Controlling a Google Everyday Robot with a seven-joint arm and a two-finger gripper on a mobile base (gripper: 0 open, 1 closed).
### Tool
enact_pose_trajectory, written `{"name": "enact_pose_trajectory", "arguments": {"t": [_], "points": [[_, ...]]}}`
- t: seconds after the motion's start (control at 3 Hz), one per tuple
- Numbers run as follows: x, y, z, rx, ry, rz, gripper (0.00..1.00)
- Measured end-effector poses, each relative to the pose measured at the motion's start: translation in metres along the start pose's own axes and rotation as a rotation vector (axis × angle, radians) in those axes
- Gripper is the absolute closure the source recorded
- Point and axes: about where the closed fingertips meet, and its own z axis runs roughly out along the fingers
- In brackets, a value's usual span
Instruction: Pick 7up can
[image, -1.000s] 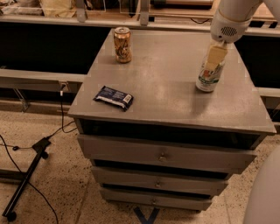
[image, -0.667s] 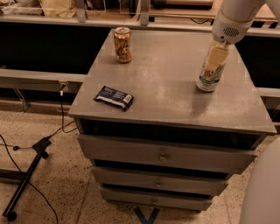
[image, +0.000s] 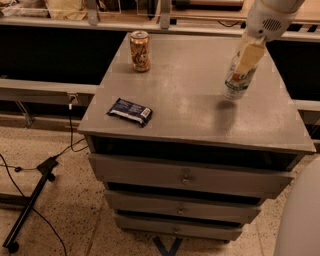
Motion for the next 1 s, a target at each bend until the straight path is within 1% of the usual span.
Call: {"name": "enact_pose_trajectory", "arguments": {"t": [0.33, 0.67, 1.0], "points": [[-0.022, 0.003, -0.042, 0.010, -0.137, -0.081, 1.00], [-0.040, 0.004, -0.074, 0.041, -0.241, -0.145, 1.00], [-0.048, -0.005, -0.077, 0.077, -0.270, -0.148, 1.00]]}}
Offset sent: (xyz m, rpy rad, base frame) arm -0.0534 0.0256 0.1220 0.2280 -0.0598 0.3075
